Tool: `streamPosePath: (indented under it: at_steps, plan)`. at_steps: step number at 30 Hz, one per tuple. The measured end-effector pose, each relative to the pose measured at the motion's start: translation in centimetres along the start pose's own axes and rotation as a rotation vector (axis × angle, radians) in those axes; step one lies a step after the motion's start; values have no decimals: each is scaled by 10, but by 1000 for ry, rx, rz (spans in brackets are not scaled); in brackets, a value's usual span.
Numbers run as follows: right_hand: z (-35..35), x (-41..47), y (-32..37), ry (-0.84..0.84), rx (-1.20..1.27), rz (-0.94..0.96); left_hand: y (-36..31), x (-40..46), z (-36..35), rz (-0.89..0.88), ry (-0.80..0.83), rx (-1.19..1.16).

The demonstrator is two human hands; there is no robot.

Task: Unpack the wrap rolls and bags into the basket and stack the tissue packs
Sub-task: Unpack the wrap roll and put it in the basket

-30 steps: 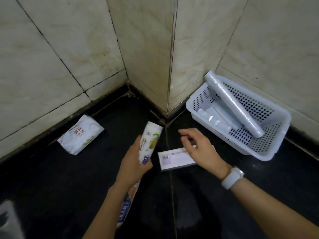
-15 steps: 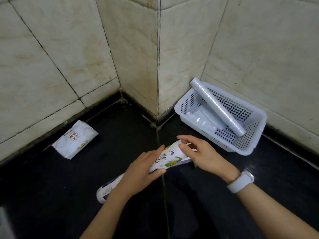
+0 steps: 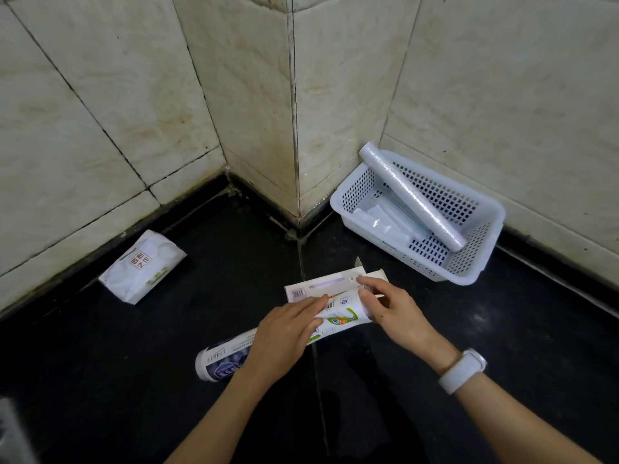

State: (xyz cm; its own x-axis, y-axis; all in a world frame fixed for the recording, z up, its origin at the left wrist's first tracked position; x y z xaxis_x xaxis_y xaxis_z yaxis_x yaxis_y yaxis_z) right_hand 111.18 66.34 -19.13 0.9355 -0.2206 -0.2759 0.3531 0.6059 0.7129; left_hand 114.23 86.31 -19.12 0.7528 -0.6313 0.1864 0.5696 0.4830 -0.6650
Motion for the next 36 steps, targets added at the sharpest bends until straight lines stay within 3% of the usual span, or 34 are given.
streamPosePath:
  at_steps: [5, 9, 15, 20, 26, 36]
  plan:
    - [-3, -3, -11, 44, 6, 32, 4, -4, 3, 44, -48, -104]
    - [-4, -9, -24, -16, 34, 12, 13, -8, 20, 117, -108, -135]
    - [11, -18, -41, 36, 14, -48, 15, -5, 14, 258, -9, -105]
    - [55, -34, -41, -324, 6, 37, 13, 11, -3, 380, 167, -108]
    - [119, -46, -35, -602, -133, 75, -4, 28, -32, 266, 417, -38]
    - [206, -66, -36, -970, -35, 72, -73, 100, -31, 50, 333, -174]
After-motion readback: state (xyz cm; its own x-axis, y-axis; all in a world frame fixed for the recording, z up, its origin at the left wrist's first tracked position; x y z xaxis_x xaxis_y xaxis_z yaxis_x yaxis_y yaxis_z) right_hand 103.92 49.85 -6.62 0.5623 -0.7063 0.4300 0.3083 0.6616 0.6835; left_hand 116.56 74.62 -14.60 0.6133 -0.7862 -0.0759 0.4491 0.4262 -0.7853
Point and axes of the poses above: each hand's wrist, its own x-axis towards the middle knuckle, its own z-axis out of the back of the hand, y = z × x, the point moved 1 cm from there along x, towards the middle knuckle, and after that the axes turned 14 degrees about -x, right-handed, at the moved point
